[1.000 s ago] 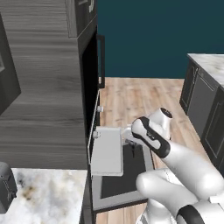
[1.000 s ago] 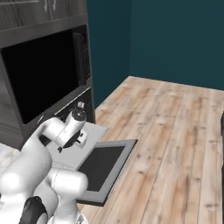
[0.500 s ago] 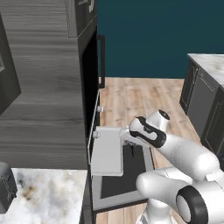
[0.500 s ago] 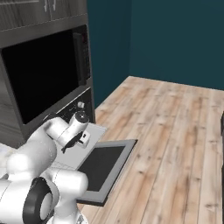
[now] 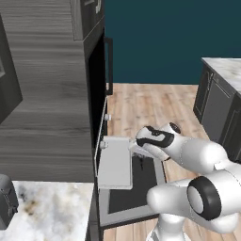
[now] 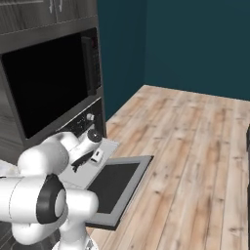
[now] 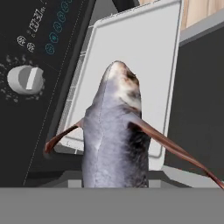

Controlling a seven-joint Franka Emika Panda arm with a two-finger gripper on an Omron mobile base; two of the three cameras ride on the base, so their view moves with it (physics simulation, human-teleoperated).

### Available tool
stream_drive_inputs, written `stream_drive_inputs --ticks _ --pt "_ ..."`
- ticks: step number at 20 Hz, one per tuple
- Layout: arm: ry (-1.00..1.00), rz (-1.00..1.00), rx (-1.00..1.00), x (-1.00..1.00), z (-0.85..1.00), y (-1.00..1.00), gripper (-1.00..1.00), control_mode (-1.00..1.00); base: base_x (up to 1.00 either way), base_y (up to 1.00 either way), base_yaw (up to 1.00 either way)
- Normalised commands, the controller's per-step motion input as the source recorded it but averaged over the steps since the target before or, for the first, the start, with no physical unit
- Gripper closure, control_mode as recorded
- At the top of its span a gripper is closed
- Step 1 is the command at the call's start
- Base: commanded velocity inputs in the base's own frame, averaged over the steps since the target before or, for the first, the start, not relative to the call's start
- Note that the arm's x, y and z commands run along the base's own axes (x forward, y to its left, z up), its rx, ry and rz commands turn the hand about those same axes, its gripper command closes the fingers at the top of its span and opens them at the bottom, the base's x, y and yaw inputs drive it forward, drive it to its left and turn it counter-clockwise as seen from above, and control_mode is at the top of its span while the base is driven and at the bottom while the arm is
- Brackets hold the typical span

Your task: Place the fish on the top rack of the oven, and slide the tray back inside. Close the oven door.

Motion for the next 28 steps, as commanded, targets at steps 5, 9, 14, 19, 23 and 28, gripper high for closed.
stream_drive_inputs --ticks 5,9,14,19,23,28 --pt "-0.08 0.0 0.0 0.01 -0.4 0.0 1.0 -1.0 0.0 0.0 0.0" --pt "-0.06 0.0 0.0 0.0 -0.3 0.0 1.0 -1.0 0.0 0.0 0.0" --pt "-0.06 0.0 0.0 0.0 -0.26 0.03 1.0 -1.0 0.0 0.0 0.0" --pt "-0.06 0.0 0.0 0.0 -0.25 0.1 1.0 -1.0 0.0 0.0 0.0" --pt "-0.05 0.0 0.0 0.0 -0.24 0.08 1.0 -1.0 0.0 0.0 0.0" --pt "-0.05 0.0 0.0 0.0 -0.23 0.04 1.0 -1.0 0.0 0.0 0.0"
